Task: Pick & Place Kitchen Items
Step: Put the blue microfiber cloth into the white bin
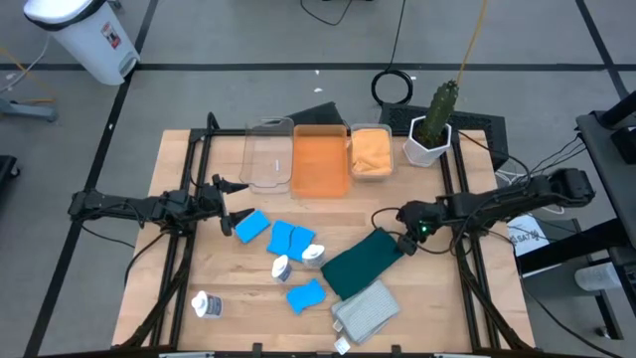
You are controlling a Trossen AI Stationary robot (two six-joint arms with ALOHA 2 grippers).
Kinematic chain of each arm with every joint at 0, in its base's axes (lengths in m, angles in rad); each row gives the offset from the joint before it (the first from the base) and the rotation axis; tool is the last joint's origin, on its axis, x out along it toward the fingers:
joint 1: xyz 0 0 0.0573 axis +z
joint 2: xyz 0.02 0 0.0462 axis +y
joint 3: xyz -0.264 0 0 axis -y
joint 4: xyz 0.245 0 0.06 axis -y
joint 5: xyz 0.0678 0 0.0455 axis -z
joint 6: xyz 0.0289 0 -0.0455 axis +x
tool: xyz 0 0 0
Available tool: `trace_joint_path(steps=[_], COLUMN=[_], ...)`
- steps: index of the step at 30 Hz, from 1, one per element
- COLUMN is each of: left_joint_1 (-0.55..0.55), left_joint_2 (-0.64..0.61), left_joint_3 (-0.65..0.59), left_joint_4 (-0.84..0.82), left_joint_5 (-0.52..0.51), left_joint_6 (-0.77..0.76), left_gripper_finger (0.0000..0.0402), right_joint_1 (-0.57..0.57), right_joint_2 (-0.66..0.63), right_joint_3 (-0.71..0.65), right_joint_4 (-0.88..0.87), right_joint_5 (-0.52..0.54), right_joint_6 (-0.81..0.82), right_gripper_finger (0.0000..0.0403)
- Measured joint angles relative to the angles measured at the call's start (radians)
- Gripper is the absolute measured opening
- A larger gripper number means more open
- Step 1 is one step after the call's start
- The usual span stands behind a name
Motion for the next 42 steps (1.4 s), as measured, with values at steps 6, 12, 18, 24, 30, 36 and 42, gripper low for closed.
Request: trace_joint_path(steps=[6, 12, 18, 24, 30, 36, 42], left_joint_1=[0.000, 0.000, 0.000, 0.000, 0.000, 0.000, 0.000], left_joint_2=[0.000, 0.000, 0.000, 0.000, 0.000, 0.000, 0.000], left_joint_3=[0.000, 0.000, 0.000, 0.000, 0.000, 0.000, 0.000], left_joint_4=[0.000, 0.000, 0.000, 0.000, 0.000, 0.000, 0.000], left_joint_5=[0.000, 0.000, 0.000, 0.000, 0.000, 0.000, 0.000], left_joint_6=[0.000, 0.000, 0.000, 0.000, 0.000, 0.000, 0.000], left_gripper_finger=[0.0395, 0.0395, 0.0395, 0.0395, 0.0395, 0.0395, 0.0395], right_joint_1=[0.039, 0.090, 0.117, 0.116, 0.116, 0.116, 0.115], right_joint_2=[0.006, 0.028, 0.047, 0.047, 0.048, 0.050, 0.050], right_joint_3=[-0.026, -0.055, -0.079, -0.083, -0.084, -0.086, -0.086], right_joint_4=[0.064, 0.132, 0.156, 0.155, 0.172, 0.209, 0.209], right_joint_5=[0.008, 0.051, 0.136, 0.156, 0.156, 0.154, 0.154], right_joint_6=[0.040, 0.056, 0.058, 0.053, 0.031, 0.003, -0.005], right_gripper_finger=[0.0263, 0.0260, 0.0248, 0.0231, 0.0211, 0.0197, 0.0190])
